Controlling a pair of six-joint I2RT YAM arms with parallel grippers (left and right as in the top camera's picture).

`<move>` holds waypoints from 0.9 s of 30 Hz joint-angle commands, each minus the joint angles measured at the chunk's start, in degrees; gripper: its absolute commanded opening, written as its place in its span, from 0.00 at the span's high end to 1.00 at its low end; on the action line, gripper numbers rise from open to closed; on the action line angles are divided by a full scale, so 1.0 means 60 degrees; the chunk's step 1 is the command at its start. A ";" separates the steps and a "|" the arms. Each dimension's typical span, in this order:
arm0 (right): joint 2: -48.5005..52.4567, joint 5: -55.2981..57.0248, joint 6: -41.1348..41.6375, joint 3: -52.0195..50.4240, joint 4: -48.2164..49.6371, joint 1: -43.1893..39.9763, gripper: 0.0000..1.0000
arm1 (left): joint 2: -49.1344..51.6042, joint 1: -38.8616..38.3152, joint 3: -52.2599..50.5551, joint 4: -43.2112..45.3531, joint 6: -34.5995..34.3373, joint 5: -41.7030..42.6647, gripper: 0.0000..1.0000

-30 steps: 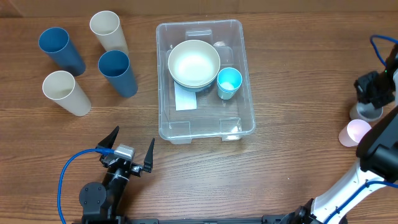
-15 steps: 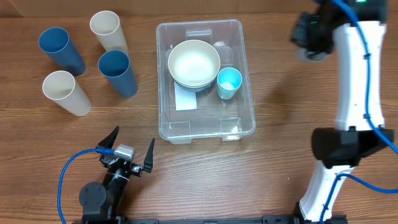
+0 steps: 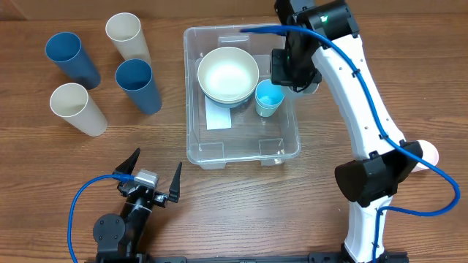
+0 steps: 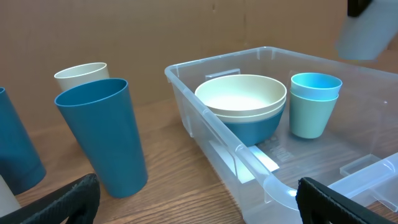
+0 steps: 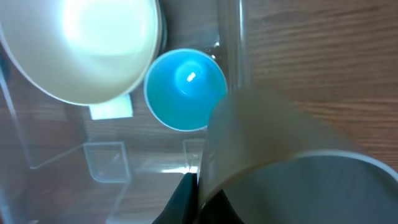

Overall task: Pack container
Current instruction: 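Stack the grey cup onto the cups in the bin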

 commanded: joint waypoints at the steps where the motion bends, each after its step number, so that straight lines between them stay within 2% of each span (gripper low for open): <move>1: -0.0069 0.0066 -0.0503 -0.0288 0.0109 0.0124 0.96 | -0.0084 0.0076 -0.0033 0.0004 0.0076 0.0138 0.00; 8: -0.0058 0.0419 -0.1071 -0.0568 0.0823 0.0933 0.96 | -0.0084 0.0076 -0.0033 0.0004 0.0076 0.0135 0.00; 13: -0.0058 0.0412 -0.1177 -0.1395 0.1588 0.1056 0.94 | -0.0084 0.0076 -0.0033 0.0004 0.0076 0.0138 0.00; 15: -0.0058 0.0415 -0.1180 -0.1789 0.1861 0.1053 0.61 | -0.0084 0.0076 -0.0033 0.0004 0.0076 0.0138 0.00; 16: -0.0058 0.0419 -0.1180 -0.1883 0.1909 0.1053 0.48 | -0.0084 0.0076 -0.0033 0.0004 0.0076 0.0138 0.00; 18: -0.0058 0.0444 -0.1184 -0.1920 0.1974 0.1042 0.44 | -0.0084 0.0076 -0.0033 0.0004 0.0076 0.0135 0.00; 22: -0.0058 0.0525 -0.1184 -0.1902 0.1876 0.1045 0.42 | -0.0084 0.0076 -0.0033 0.0007 0.0076 0.0138 0.00; 27: -0.0062 0.0688 -0.0929 -0.1220 0.0783 0.0969 0.38 | -0.0084 0.0076 -0.0033 0.0004 0.0076 0.0135 0.00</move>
